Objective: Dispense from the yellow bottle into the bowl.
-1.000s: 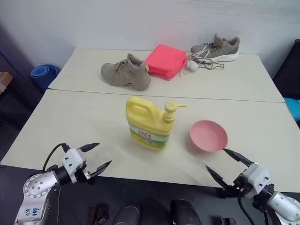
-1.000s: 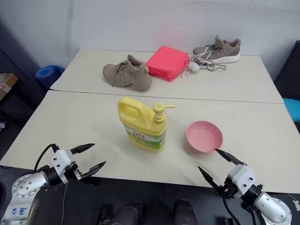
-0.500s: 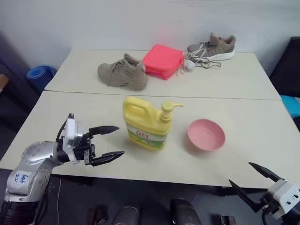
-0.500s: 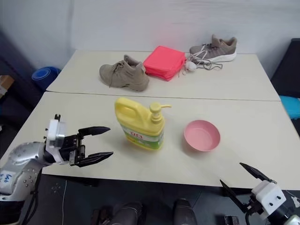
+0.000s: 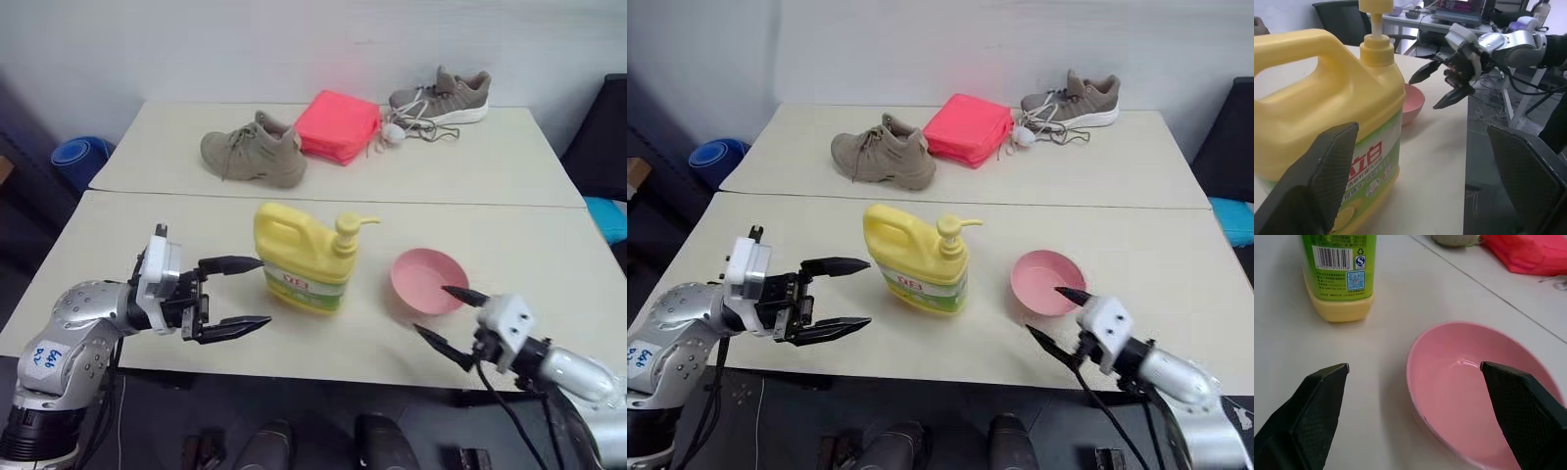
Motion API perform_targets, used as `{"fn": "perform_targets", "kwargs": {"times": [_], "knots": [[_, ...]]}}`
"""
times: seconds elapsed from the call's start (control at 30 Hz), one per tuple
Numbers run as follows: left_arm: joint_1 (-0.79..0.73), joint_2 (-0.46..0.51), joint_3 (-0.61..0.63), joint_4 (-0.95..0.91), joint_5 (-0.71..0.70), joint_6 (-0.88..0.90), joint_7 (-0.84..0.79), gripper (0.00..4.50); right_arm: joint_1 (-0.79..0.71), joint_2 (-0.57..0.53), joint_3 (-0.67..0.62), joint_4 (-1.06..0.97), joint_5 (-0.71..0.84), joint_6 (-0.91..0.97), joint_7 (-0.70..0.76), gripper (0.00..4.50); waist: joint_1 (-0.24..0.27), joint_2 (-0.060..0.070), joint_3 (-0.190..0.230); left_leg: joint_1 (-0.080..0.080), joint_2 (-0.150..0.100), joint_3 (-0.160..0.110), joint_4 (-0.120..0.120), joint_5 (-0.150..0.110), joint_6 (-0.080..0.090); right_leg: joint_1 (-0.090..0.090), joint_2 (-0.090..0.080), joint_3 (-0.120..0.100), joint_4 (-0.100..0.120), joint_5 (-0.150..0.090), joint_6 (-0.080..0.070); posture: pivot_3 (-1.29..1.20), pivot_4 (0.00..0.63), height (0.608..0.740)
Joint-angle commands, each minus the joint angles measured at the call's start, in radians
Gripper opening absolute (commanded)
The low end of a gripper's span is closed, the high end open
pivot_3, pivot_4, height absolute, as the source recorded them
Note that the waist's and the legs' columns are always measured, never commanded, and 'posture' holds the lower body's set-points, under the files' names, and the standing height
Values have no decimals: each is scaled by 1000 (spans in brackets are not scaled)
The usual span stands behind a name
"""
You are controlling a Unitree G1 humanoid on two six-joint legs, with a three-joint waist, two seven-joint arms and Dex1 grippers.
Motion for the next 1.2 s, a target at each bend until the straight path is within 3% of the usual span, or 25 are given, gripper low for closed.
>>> {"fn": "perform_targets", "kwargs": {"times": [0.03,0.13,0.23,0.47,0.6,0.73,0.87,0.97,1.1,1.2], "knots": [[22,11,-7,-43,35,-40,-24,4468,-45,-3,41,74,-60,26,-17,4500,6,0,0,-2,0,0,0,0,0,-1,0,0,0,0,0,0,150,740],[38,15,-12,-43,75,-77,-36,4468,-95,6,71,141,-91,4,-15,4500,5,0,0,-5,-1,1,2,0,0,-4,0,-1,0,0,1,0,150,740],[57,-1,0,-53,70,-81,-18,4500,-134,12,96,193,-123,-32,-14,3936,5,0,0,-5,0,1,2,0,0,-5,0,-2,0,0,1,0,150,740],[83,-14,14,-86,50,-68,24,4500,-160,21,118,246,-156,-96,-13,1485,4,0,0,-5,0,1,2,0,0,-5,0,-3,1,1,1,0,150,740],[46,12,85,-123,-112,69,78,4500,-156,-13,100,191,-158,-134,4,93,3,-1,0,-4,0,1,3,0,0,-5,0,-2,3,1,1,0,150,740],[-78,93,181,-127,-387,261,149,4500,-126,-99,52,33,-106,-88,78,18,6,-1,2,-5,0,0,5,0,0,-5,0,0,5,1,1,0,150,740],[-261,124,176,-76,-469,338,229,4500,-129,-193,32,-123,-26,37,162,18,7,-2,3,-5,-1,0,6,0,0,-5,0,-1,5,1,1,0,150,740],[-437,82,100,-19,-418,348,287,3932,-189,-265,27,-219,26,143,207,0,7,-2,4,-5,-2,1,7,0,0,-4,0,-5,5,2,2,0,150,740],[-639,-36,-67,42,-284,319,299,2751,-367,-347,42,-303,111,292,269,0,5,-4,5,-6,-2,1,8,0,0,-4,0,-6,4,2,3,0,150,740],[-705,-95,-145,81,-201,308,278,1906,-465,-383,53,-326,157,376,302,0,5,-6,7,-8,-2,1,9,0,1,-5,1,-7,2,3,5,0,150,740]]}}
